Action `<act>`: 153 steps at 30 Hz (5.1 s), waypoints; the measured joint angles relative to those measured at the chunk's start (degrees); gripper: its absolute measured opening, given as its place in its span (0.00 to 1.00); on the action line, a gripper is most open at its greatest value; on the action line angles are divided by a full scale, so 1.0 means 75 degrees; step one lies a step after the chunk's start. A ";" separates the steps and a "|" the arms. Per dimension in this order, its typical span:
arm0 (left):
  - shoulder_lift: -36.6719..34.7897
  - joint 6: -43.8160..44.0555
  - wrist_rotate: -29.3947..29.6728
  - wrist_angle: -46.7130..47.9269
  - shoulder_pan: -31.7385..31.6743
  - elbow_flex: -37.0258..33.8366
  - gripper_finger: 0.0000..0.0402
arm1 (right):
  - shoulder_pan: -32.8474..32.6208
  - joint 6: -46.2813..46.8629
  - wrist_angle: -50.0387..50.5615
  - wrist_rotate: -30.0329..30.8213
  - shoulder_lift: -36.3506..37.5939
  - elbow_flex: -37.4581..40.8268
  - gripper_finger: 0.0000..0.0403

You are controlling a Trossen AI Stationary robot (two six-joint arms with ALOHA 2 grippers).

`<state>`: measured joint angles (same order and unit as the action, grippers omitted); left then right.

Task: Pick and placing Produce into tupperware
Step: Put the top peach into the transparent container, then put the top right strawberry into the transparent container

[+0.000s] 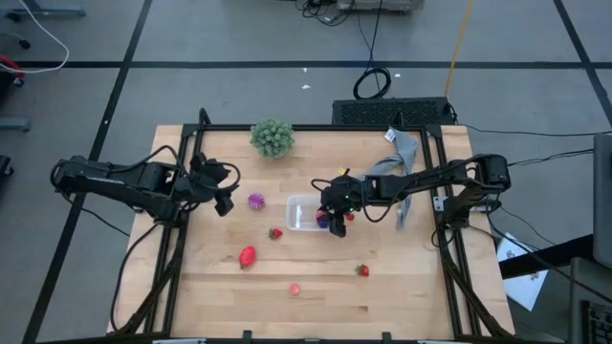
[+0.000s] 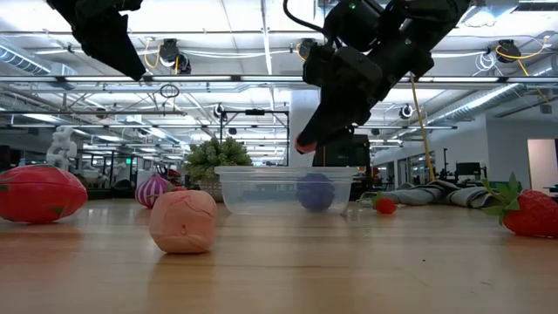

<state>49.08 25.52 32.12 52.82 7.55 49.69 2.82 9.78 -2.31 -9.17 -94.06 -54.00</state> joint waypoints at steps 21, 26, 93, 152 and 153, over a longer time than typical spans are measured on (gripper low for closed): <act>-0.0002 -0.0056 0.0000 0.0006 -0.0002 -0.0002 0.61 | 0.0125 -0.0013 -0.0222 0.0009 -0.0009 -0.0375 0.31; -0.0003 -0.0050 0.0000 0.0009 -0.0003 -0.0003 0.61 | 0.0123 -0.0120 0.1221 0.0014 -0.0009 -0.1119 0.31; -0.0001 -0.0169 -0.0004 0.0009 0.0000 -0.0003 0.61 | 0.0374 -0.0828 0.3331 -0.0055 -0.1166 -0.1886 0.33; 0.0000 -0.0181 -0.0006 0.0013 0.0000 -0.0003 0.61 | -0.0105 -0.1824 0.3520 0.0819 -0.1160 -0.1880 0.44; -0.0001 -0.0181 -0.0006 0.0012 0.0000 -0.0003 0.61 | -0.0085 -0.1826 0.3520 0.0819 -0.1160 -0.1880 0.44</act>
<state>49.08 24.16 32.08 52.90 7.55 49.67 2.18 -3.91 24.10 -3.03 -102.76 -68.10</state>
